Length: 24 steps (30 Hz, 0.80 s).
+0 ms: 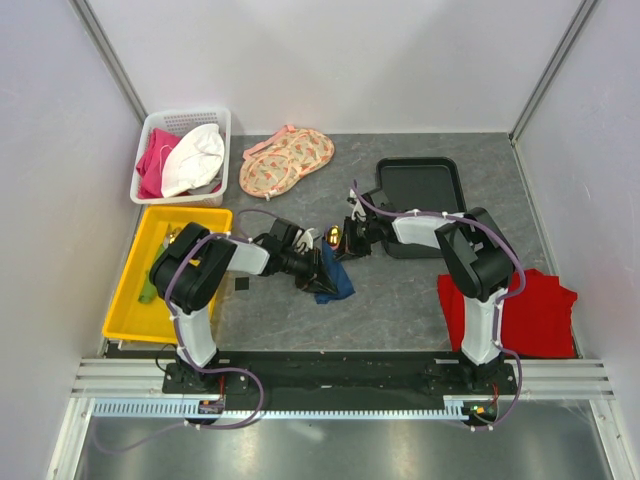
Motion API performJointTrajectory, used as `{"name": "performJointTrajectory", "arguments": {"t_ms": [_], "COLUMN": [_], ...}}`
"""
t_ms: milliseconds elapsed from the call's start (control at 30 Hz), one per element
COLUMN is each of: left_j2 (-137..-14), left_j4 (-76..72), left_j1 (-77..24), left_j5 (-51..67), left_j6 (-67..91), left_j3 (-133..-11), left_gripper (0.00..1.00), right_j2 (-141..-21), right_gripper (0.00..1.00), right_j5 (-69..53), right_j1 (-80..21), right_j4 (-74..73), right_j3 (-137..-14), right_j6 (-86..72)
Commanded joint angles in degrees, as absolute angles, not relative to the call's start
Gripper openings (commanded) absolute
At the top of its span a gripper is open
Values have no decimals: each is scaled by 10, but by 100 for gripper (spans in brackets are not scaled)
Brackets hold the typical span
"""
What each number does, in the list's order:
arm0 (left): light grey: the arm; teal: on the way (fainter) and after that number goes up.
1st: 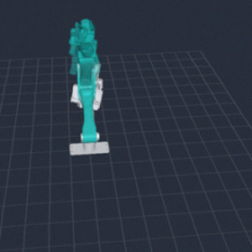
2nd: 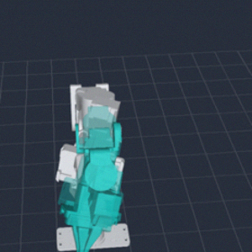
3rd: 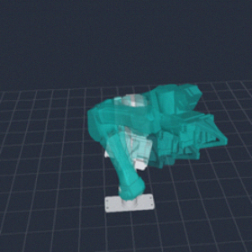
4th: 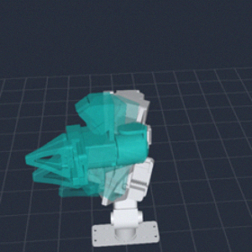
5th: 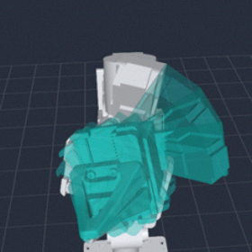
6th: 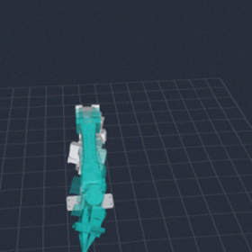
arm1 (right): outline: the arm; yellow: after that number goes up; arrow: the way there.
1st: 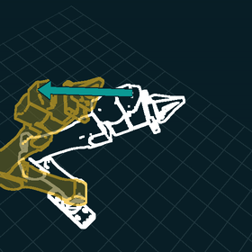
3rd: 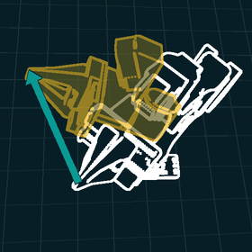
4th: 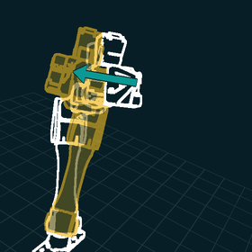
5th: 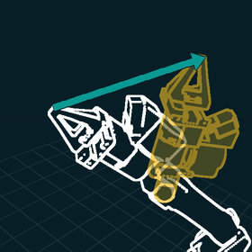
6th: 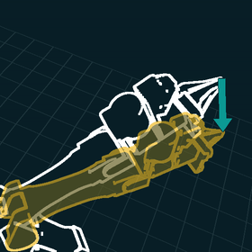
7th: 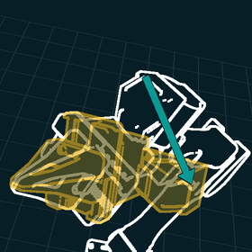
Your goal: Place the utensils on the paper napkin and roll it up
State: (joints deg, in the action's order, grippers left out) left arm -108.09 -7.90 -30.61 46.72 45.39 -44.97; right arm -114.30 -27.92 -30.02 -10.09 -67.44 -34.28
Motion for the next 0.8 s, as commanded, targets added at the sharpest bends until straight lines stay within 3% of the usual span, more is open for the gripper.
{"name": "performJointTrajectory", "arguments": {"t_ms": [0,300,667,767], "left_j2": [-1059,-949,-965,-988], "left_j4": [-74,-74,-32,-53], "left_j1": [-301,-248,-173,-173], "left_j5": [421,447,439,455], "left_j6": [433,420,353,358], "left_j3": [-438,-417,-431,-450], "left_gripper": [25,55,65,72], "right_j2": [-1144,-1129,-1116,-1111], "right_gripper": [0,0,0,0], "right_j5": [-261,-308,-346,-359], "right_j1": [-293,-277,-265,-265], "right_j4": [-43,-4,33,43], "right_j3": [-637,-629,-622,-625], "right_j6": [-334,-343,-357,-359]}}
